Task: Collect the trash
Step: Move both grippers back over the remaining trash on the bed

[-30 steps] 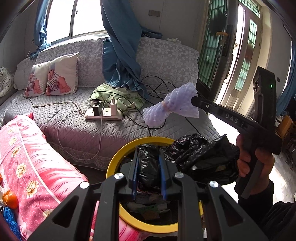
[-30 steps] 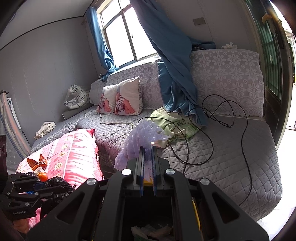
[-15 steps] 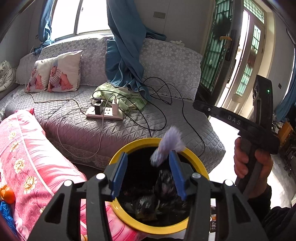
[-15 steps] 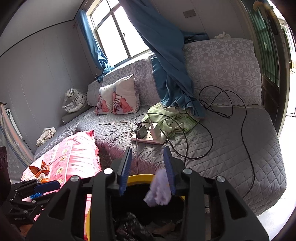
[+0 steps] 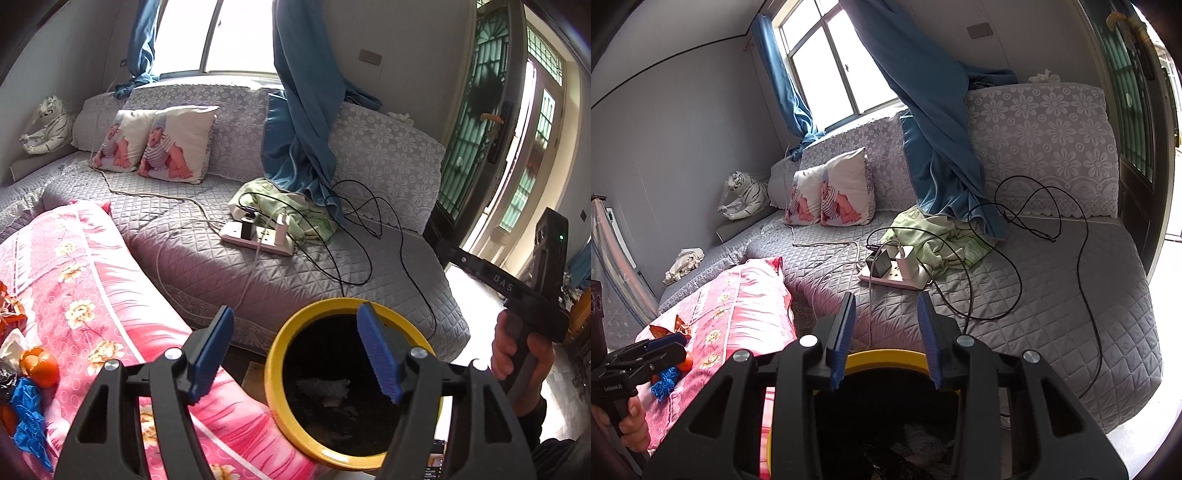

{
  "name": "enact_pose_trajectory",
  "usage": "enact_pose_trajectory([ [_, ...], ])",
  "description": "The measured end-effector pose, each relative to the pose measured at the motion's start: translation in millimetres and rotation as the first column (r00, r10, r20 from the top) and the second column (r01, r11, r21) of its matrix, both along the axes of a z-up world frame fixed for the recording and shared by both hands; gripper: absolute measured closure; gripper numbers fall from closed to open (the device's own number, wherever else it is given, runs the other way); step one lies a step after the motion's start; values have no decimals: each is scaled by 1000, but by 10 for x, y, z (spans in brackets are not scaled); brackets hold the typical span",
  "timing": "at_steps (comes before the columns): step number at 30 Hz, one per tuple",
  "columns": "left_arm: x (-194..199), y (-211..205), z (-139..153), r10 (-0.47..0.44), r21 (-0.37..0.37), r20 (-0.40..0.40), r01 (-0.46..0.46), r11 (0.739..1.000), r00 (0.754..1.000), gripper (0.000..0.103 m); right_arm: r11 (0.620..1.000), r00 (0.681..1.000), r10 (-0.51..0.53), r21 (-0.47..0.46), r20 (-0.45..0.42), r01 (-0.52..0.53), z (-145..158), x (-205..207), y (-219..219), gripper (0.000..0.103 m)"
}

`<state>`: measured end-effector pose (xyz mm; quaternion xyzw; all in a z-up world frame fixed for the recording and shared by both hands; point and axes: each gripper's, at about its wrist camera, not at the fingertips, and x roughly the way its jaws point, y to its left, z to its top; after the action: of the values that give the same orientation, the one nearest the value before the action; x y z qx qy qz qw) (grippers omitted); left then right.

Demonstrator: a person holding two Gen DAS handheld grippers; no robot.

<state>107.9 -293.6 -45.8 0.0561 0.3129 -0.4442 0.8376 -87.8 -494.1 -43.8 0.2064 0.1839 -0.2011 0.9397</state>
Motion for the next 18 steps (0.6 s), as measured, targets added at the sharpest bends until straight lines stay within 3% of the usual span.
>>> enact_pose_trajectory([
  [6,215,471,137,152,9,80,-153,988,985,25,996,997,83,-18,5,-83,72,295,247,69],
  [10,453,947,174,262,-23,71,-261,965,962,17,986,986,168,-20,21,-167,100,587,498,53],
  [13,614,1384,165,363,-40,60,-361,932,930,13,972,972,234,-13,25,-233,93,832,709,43],
  [18,778,2072,104,483,23,89,-486,874,871,8,924,924,380,16,27,-381,45,1296,1119,26],
])
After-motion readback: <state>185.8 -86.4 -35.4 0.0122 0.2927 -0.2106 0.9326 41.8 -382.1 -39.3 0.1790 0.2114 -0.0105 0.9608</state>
